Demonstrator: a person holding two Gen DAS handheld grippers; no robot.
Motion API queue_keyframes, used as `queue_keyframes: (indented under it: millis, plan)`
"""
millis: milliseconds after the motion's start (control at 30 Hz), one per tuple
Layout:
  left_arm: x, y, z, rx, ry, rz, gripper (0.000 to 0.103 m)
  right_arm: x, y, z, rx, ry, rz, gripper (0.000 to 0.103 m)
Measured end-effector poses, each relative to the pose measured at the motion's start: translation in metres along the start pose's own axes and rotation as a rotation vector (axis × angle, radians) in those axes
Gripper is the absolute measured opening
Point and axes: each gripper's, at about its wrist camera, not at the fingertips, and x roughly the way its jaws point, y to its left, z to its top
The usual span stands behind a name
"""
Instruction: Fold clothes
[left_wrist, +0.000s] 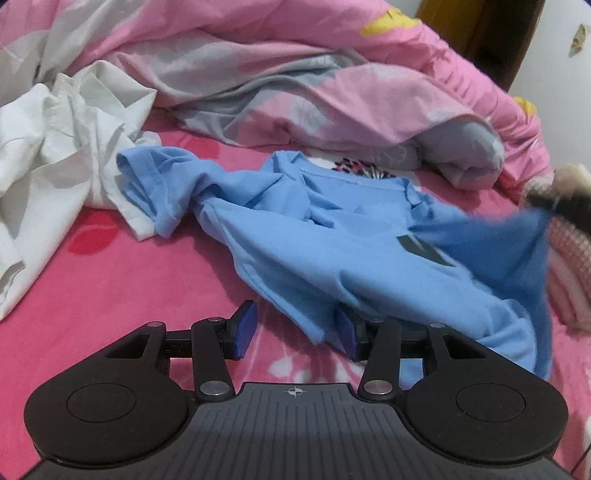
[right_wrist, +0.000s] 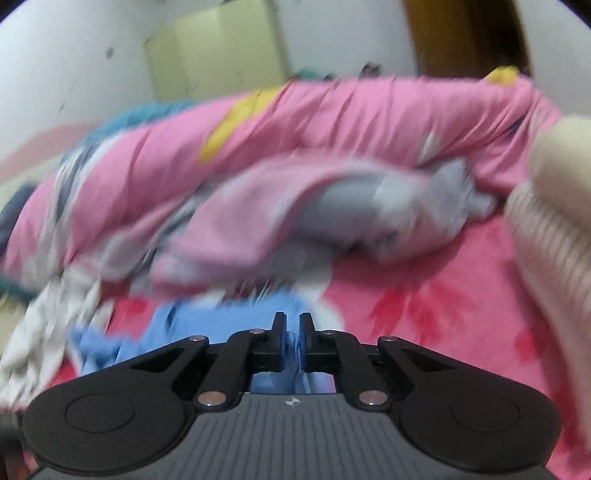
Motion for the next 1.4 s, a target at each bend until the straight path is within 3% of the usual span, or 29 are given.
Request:
queue_keyframes:
  millis: [167, 233, 333, 467, 567, 600, 633, 700, 800, 867, 1000, 1067, 1167, 1233, 1400]
  plan:
    - [0.007, 0.001, -0.002, 0.024, -0.039, -0.006, 0.046, 0.005, -0.016, 0.030, 0.068, -0.074, -0.036, 0.007]
    - [0.009, 0.003, -0.003, 0.020, -0.051, -0.011, 0.045, 0.020, -0.022, 0.033, 0.076, -0.084, -0.097, 0.007]
    - [0.010, 0.002, -0.002, 0.019, -0.070, -0.015, 0.043, 0.054, -0.034, 0.027, 0.122, -0.008, -0.166, 0.008]
    - [0.008, 0.002, -0.003, 0.036, -0.085, -0.015, 0.043, 0.081, -0.055, 0.007, 0.255, 0.190, -0.180, 0.015]
    - [0.006, 0.002, -0.003, 0.037, -0.096, -0.017, 0.043, 0.052, -0.064, -0.006, 0.344, 0.173, -0.113, 0.029]
    - [0.006, 0.002, -0.003, 0.036, -0.101, -0.017, 0.042, 0.032, -0.063, -0.010, 0.353, 0.140, -0.077, 0.040]
    - [0.005, 0.002, -0.004, 0.036, -0.111, -0.013, 0.041, 0.014, -0.061, -0.012, 0.355, 0.115, -0.043, 0.045]
    - [0.000, 0.000, -0.005, 0.041, -0.139, -0.011, 0.023, -0.018, -0.057, -0.023, 0.359, 0.102, 0.050, 0.046]
    - [-0.004, -0.002, -0.004, 0.035, -0.150, -0.029, 0.007, -0.056, -0.047, -0.049, 0.365, 0.152, 0.194, 0.048]
    - [-0.005, -0.003, -0.004, 0.028, -0.149, -0.024, 0.005, -0.067, -0.034, -0.071, 0.344, 0.223, 0.232, 0.049]
    - [-0.009, -0.003, -0.003, 0.014, -0.159, -0.030, 0.003, -0.067, 0.005, -0.112, 0.217, 0.343, 0.204, 0.049]
    - [-0.012, -0.002, -0.002, 0.008, -0.170, -0.043, 0.002, -0.065, 0.027, -0.125, 0.132, 0.336, 0.196, 0.049]
    - [-0.015, -0.002, 0.000, 0.006, -0.183, -0.070, 0.002, -0.064, 0.055, -0.133, 0.021, 0.282, 0.178, 0.044]
    - [-0.015, -0.001, 0.000, -0.002, -0.186, -0.085, 0.002, -0.061, 0.063, -0.131, 0.018, 0.260, 0.196, 0.011]
    - [-0.025, 0.007, 0.005, -0.048, -0.222, -0.133, 0.002, -0.077, 0.063, -0.107, 0.086, 0.121, 0.287, 0.009]
